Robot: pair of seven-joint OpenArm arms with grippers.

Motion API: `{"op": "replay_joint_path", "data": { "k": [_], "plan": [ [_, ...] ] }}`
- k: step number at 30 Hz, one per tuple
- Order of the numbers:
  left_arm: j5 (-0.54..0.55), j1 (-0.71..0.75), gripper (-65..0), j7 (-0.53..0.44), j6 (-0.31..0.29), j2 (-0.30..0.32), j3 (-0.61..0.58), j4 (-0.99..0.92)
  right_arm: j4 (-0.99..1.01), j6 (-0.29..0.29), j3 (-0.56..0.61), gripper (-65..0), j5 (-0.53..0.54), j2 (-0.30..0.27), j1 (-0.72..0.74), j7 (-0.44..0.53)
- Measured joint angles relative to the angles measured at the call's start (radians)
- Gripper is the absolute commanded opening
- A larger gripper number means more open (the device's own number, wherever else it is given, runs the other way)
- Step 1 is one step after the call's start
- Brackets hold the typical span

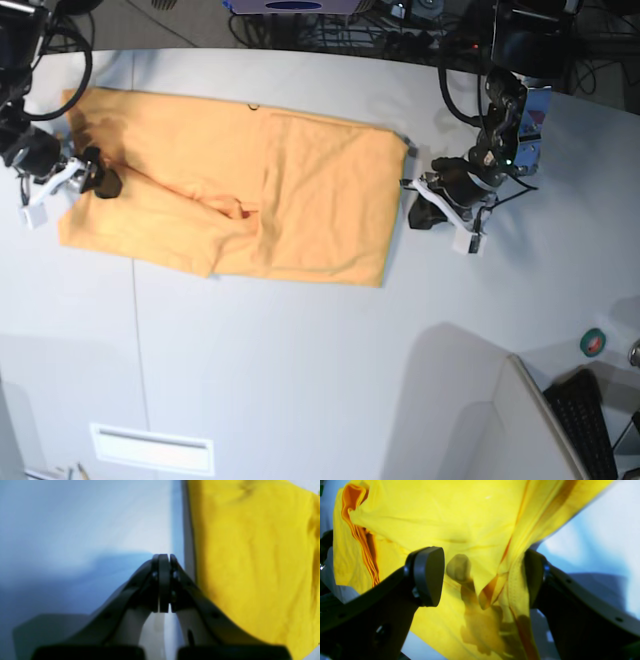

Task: Layout the t-shirt on the table in an organized manner, then fold the t-shirt properly
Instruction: 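Release the shirt and move both grippers to the strip's ends, then grasp the strip's end with the right gripper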

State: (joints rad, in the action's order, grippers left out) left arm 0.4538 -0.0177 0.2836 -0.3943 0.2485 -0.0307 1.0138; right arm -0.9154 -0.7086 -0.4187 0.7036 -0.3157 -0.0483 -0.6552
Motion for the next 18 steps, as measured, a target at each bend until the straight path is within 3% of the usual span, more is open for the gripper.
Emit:
{"op": "replay_joint_path", "data": {
  "k": [11,14,17,18],
  "plan": [
    [0.001,-0.016,-65.0,-0.006,0.000,-0.006,0.001,-0.021,0.000,0.000,0.000,-24.2,0.000,-0.001,0.000,0.000],
    [0.003,-0.016,-65.0,-0.005,-0.003,-0.004,0.001,-0.021,0.008,0.000,0.000,-39.3,-0.011,0.000,0.003,-0.005],
    [0.003,-0.016,-65.0,-0.005,-0.003,-0.005,0.001,-0.021,0.014,0.001,0.002,-65.0,-0.027,0.005,0.002,-0.024],
    [0.003,-0.016,-65.0,-0.006,-0.003,-0.005,-0.002,-0.021,0.013,0.002,0.005,-65.0,-0.028,0.007,0.000,-0.023]
  ]
}}
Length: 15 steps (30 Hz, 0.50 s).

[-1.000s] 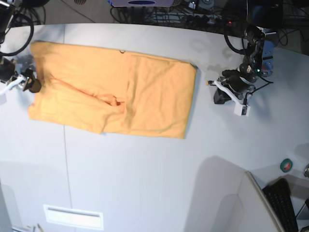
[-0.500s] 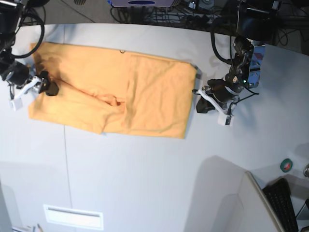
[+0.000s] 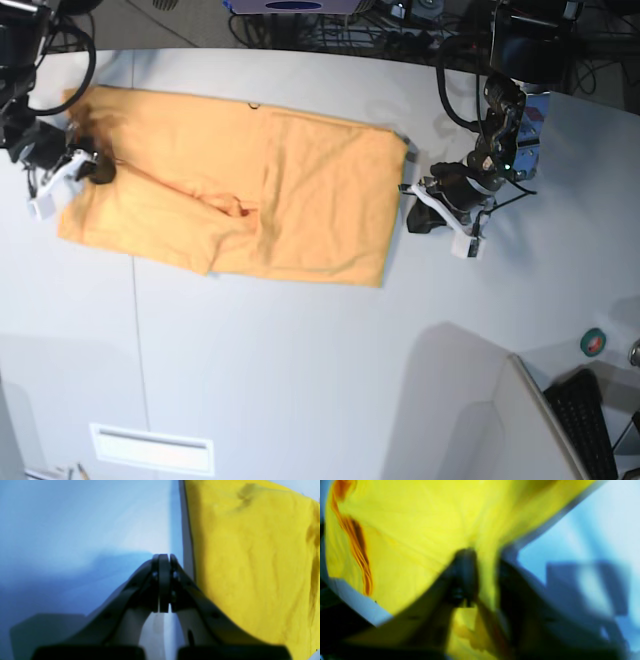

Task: Layout the t-shirt on the table in an organized manner, then fold the t-shirt properly
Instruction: 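Grasp the strip's end with the right gripper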

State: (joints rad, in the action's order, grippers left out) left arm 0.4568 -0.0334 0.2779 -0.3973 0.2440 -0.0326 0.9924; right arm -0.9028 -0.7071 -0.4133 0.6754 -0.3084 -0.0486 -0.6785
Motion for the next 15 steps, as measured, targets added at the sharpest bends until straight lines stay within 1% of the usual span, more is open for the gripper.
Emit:
{"op": "replay_joint_path", "data": {
  "k": [5,8,9,10,12,15],
  "plan": [
    [0.000,0.000,-65.0,-0.002,0.002,-0.009,-0.001,0.000,-0.009,0.001,0.004,-65.0,-0.027,-0.005,0.013,0.003],
    [-0.002,-0.016,-65.0,0.004,0.004,-0.027,-0.004,-0.005,-0.114,0.015,0.015,-65.0,-0.041,-0.021,-0.018,-0.005],
    [-0.008,-0.026,-65.0,0.022,0.004,-0.033,-0.005,-0.006,-0.167,0.019,0.029,-65.0,-0.043,-0.030,-0.037,-0.002],
    [-0.012,-0.034,-65.0,0.032,0.005,-0.040,-0.006,-0.006,-0.221,0.042,0.048,-65.0,-0.049,-0.038,-0.054,-0.003],
    [-0.014,-0.038,-65.0,0.028,0.007,-0.056,-0.006,-0.008,-0.326,0.127,0.082,-65.0,-0.049,-0.037,-0.085,-0.002],
    [-0.015,-0.055,-65.0,0.040,0.007,-0.071,-0.033,-0.012,-0.444,0.212,0.137,-65.0,-0.034,-0.032,-0.125,-0.002]
  ]
}}
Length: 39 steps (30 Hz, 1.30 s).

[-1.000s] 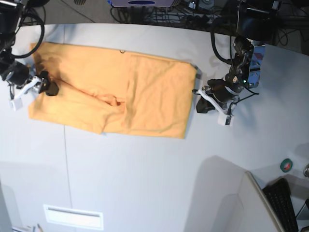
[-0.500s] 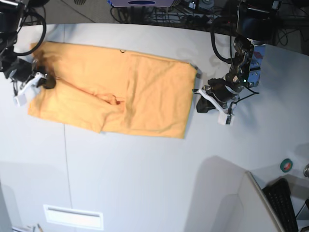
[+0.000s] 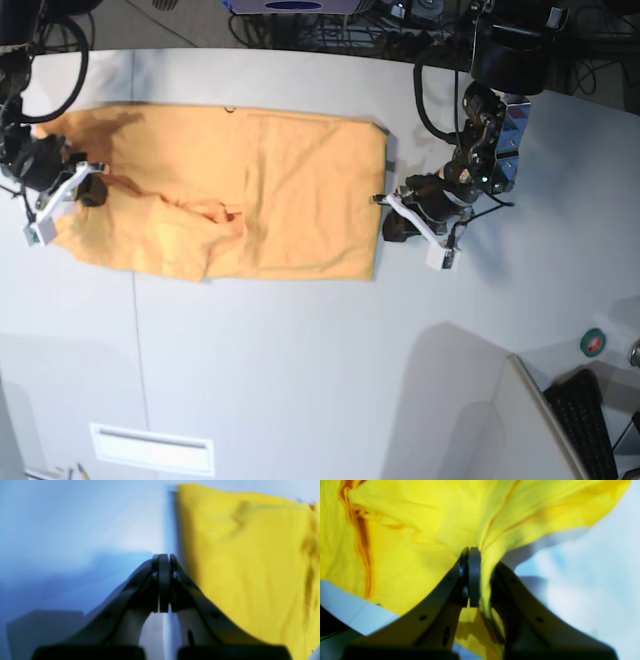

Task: Layout the t-shirt on the table in an organized manner, then fold the t-shirt properly
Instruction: 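Grasp the strip's end with the right gripper, then fold the held end over toward the left gripper with the right gripper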

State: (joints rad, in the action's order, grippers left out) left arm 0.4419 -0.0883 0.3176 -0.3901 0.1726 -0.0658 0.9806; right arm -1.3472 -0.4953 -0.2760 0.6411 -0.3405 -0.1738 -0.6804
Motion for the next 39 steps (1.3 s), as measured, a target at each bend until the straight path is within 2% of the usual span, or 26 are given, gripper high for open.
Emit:
{"op": "replay_joint_path", "data": {
  "k": [4,8,11,16,24,29,33,35,39],
  "plan": [
    [-0.004,-0.022,-65.0,0.001,0.023,-0.009,-0.090,0.000,-0.119,0.073,0.062,-65.0,-0.011,-0.001,-0.039,-0.008],
    [0.003,-0.026,-65.0,-0.016,0.094,-0.014,-0.143,0.001,-0.214,0.139,0.101,-65.0,-0.007,-0.003,-0.047,-0.012],
    [0.004,-0.028,-65.0,-0.016,0.095,-0.014,-0.147,0.001,-0.270,0.177,0.143,-65.0,-0.008,-0.006,-0.040,-0.063],
    [0.004,-0.028,-65.0,-0.016,0.095,-0.014,-0.147,0.002,-0.345,0.228,0.253,-65.0,-0.001,-0.002,-0.028,-0.076],
    [0.004,-0.027,-65.0,-0.015,0.098,-0.013,-0.148,0.005,-0.349,0.406,0.504,-65.0,0.001,0.006,0.073,-0.086],
    [0.005,-0.025,-65.0,-0.016,0.098,-0.011,-0.148,0.006,-0.352,0.505,0.674,-65.0,0.002,0.039,0.137,-0.091],
    [0.004,-0.024,-65.0,-0.016,0.098,-0.011,-0.148,0.007,-0.352,0.565,0.756,-65.0,0.008,0.079,0.169,-0.089],
    [0.004,-0.024,-65.0,-0.016,0.098,-0.008,-0.150,0.007,-0.351,0.589,0.778,-65.0,0.006,0.092,0.180,-0.099],
    [0.004,-0.024,-65.0,-0.016,0.098,-0.008,-0.149,0.008,-0.346,0.600,0.797,-65.0,0.000,0.117,0.211,-0.144]
  ]
}}
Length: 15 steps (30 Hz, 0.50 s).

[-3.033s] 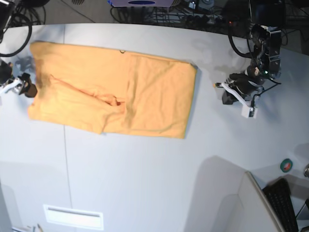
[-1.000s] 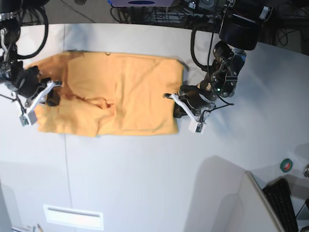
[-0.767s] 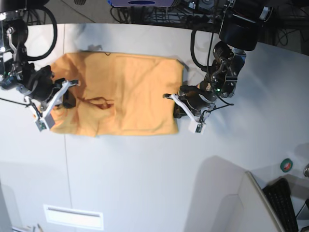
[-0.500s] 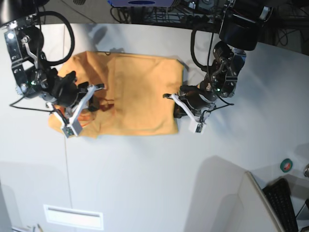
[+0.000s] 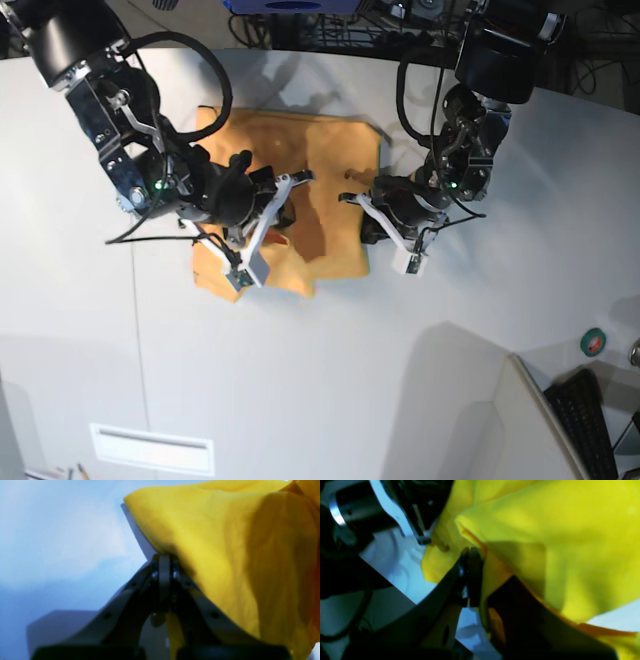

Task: Layout the t-shirt on the table in an organized manner, then fold the t-shirt properly
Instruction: 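Fold the held end over toward the left gripper with the right gripper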

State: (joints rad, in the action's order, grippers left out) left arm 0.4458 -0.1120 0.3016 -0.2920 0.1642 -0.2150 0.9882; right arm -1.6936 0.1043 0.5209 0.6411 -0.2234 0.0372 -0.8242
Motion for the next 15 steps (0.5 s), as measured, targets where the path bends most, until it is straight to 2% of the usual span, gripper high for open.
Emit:
{"op": "replay_joint_path", "data": {
  "k": [8,15],
  "plan": [
    [0.000,0.002,-65.0,-0.003,0.000,0.002,-0.001,0.000,0.124,0.023,0.006,-65.0,0.002,0.062,0.045,0.000],
    [0.000,0.002,-65.0,-0.003,0.000,0.002,-0.002,0.000,0.224,0.022,0.007,-65.0,0.002,0.147,0.081,0.004]
  ]
}}
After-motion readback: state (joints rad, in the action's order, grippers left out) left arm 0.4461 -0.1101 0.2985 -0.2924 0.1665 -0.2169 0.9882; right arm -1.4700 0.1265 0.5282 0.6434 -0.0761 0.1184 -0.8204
